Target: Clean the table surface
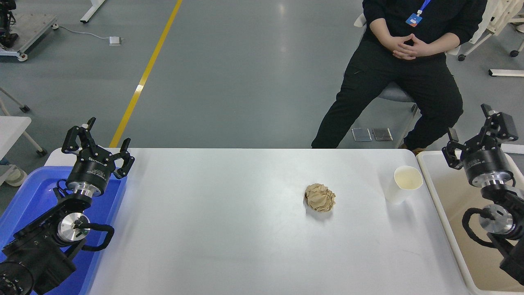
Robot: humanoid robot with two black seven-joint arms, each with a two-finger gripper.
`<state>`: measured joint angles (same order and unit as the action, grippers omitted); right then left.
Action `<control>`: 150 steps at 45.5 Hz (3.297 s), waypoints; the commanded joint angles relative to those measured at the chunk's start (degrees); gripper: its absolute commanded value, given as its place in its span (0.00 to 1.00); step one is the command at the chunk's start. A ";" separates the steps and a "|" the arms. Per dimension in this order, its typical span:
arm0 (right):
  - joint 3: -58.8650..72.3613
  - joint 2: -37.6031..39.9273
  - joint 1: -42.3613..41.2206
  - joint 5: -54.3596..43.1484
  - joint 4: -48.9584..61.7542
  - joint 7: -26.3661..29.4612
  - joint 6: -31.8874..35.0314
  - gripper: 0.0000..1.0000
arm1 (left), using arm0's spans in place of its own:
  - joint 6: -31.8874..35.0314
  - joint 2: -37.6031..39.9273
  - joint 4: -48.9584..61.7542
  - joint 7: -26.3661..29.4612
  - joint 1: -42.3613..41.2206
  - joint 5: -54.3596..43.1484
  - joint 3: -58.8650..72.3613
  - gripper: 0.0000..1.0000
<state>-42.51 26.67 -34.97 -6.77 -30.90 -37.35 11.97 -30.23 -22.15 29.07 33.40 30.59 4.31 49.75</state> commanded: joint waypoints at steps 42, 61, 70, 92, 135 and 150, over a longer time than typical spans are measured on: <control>30.89 10.94 -10.20 -2.80 -0.12 0.88 -0.19 0.99 | 0.00 0.01 -0.07 0.00 0.00 0.00 -0.01 1.00; 61.31 16.22 -29.37 -25.12 -0.12 0.88 0.34 0.99 | 0.00 0.01 0.02 0.00 0.00 0.00 -0.01 1.00; 61.76 18.32 -32.18 -41.64 -0.56 0.61 0.25 0.99 | 0.00 0.01 0.02 0.00 0.00 0.00 -0.01 1.00; 64.83 15.61 -38.59 -60.20 -1.09 0.35 0.16 0.99 | 0.00 0.01 0.02 0.00 0.00 0.00 -0.01 1.00; 81.97 -4.87 -26.82 -61.43 16.31 0.44 -8.19 0.89 | 0.00 0.01 0.02 0.00 0.00 0.00 -0.01 1.00; 81.89 -5.49 -26.29 -61.08 16.58 0.44 -8.37 0.82 | 0.00 0.01 -0.07 0.00 0.00 0.00 -0.01 1.00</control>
<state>39.26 22.02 -62.18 -68.04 -15.32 -36.92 3.96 -30.23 -22.15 29.05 33.40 30.59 4.31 49.75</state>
